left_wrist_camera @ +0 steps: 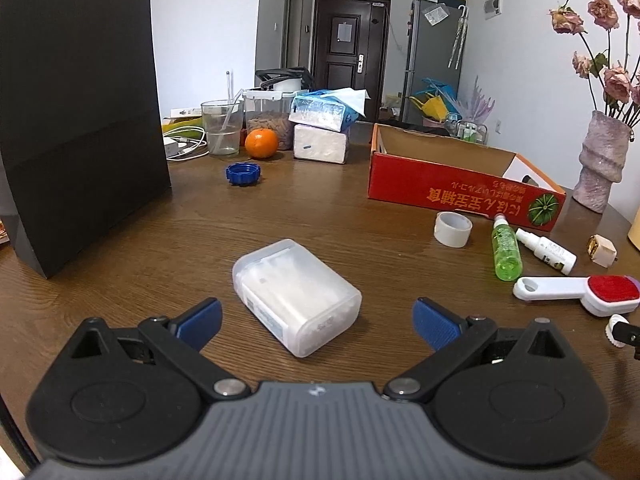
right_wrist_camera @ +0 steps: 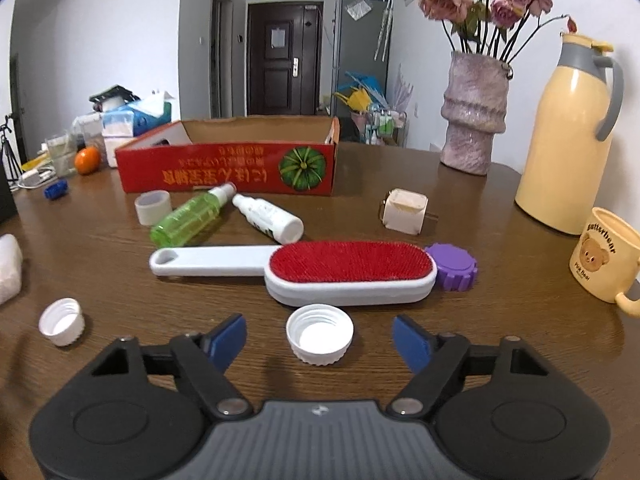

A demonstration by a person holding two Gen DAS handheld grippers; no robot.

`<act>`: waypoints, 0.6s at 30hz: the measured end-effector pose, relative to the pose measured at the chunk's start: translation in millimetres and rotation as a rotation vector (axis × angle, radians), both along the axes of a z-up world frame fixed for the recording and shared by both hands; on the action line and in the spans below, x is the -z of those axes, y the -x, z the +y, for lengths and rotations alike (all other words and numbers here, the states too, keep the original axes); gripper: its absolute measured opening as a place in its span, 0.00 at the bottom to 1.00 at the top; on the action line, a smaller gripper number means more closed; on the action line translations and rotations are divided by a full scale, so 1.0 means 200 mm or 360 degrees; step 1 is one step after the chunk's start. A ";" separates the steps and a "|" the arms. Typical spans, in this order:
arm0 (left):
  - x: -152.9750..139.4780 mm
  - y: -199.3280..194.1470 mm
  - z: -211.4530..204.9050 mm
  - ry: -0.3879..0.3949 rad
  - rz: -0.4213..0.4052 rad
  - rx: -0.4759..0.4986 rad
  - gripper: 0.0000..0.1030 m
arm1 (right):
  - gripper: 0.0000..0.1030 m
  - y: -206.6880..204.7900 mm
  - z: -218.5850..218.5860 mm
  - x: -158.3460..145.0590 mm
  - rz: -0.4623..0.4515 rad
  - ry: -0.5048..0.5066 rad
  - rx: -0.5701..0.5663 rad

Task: Organize rigid objects
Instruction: 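Move left tool toward the clear plastic box while right tool closes on a white bottle cap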

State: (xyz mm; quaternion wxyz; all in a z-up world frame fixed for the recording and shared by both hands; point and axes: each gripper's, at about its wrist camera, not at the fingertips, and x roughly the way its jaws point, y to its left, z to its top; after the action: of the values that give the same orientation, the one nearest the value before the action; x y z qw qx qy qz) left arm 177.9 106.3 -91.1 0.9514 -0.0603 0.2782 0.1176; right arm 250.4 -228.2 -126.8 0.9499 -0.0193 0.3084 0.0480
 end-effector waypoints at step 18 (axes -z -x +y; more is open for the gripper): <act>0.08 -0.12 0.12 -0.0040 0.0058 0.0154 1.00 | 0.38 -0.06 0.00 0.08 0.0037 -0.0025 0.0027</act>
State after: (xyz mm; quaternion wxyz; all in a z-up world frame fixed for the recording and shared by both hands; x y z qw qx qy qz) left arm 201.4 130.8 -107.0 0.9514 -0.0326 0.2965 0.0760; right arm 262.7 -227.5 -142.4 0.9467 -0.0087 0.3192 0.0426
